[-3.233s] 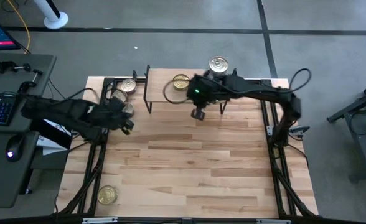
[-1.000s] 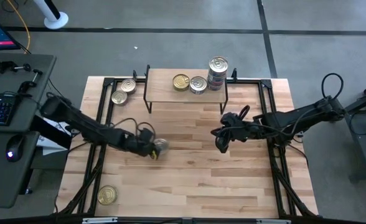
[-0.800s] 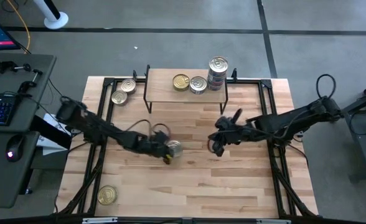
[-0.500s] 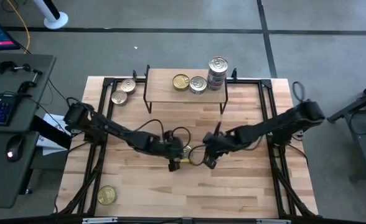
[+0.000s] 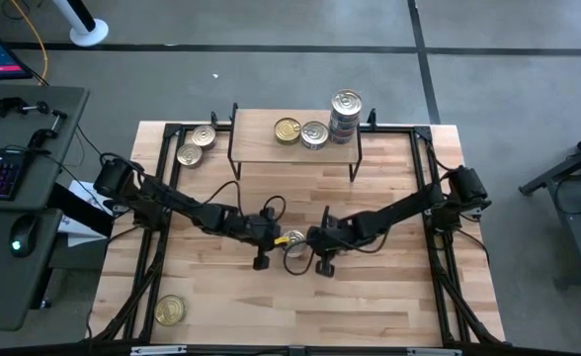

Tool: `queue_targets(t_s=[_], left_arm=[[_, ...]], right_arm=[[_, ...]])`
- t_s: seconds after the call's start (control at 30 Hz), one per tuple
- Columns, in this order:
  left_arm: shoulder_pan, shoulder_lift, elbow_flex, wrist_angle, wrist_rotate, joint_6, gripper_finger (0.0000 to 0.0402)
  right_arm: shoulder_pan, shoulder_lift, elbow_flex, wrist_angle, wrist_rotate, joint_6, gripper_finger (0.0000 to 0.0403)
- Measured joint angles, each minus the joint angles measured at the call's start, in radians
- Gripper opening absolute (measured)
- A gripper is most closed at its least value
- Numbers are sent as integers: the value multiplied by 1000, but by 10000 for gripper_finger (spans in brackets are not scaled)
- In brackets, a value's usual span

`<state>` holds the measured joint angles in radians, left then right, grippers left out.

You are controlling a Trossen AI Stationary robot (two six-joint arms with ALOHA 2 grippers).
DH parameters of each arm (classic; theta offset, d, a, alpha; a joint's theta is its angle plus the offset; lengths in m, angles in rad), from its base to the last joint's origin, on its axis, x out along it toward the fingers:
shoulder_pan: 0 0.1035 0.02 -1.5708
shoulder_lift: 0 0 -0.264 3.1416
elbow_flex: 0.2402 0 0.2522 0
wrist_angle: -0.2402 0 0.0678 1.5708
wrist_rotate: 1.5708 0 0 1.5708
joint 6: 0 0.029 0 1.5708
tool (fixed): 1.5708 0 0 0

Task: Stack canned seafood by type on shelf
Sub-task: Stack the blue tuna can on top of the other blue tuna can on the shelf

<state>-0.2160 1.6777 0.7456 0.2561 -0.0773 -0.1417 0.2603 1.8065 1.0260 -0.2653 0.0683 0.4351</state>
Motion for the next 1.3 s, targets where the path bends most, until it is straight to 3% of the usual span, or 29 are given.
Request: queue_targets(t_s=[0.2, 0.5, 1.0, 1.13, 1.3], left_arm=[[6, 31, 0, -2, -2, 65, 0], [7, 31, 2, -51, -5, 68, 0], [-35, 23, 3, -192, -17, 39, 0], [-60, 8, -1, -295, -18, -26, 0], [-83, -143, -57, -429, -103, -72, 0]], right_arm=[[-17, 0, 0, 9, 44, -145, 0], [-26, 0, 10, 71, 53, -178, 0], [-22, 0, 227, 9, 59, -279, 0], [-25, 0, 305, -83, 90, -219, 0], [-26, -6, 471, -241, 130, -67, 0]])
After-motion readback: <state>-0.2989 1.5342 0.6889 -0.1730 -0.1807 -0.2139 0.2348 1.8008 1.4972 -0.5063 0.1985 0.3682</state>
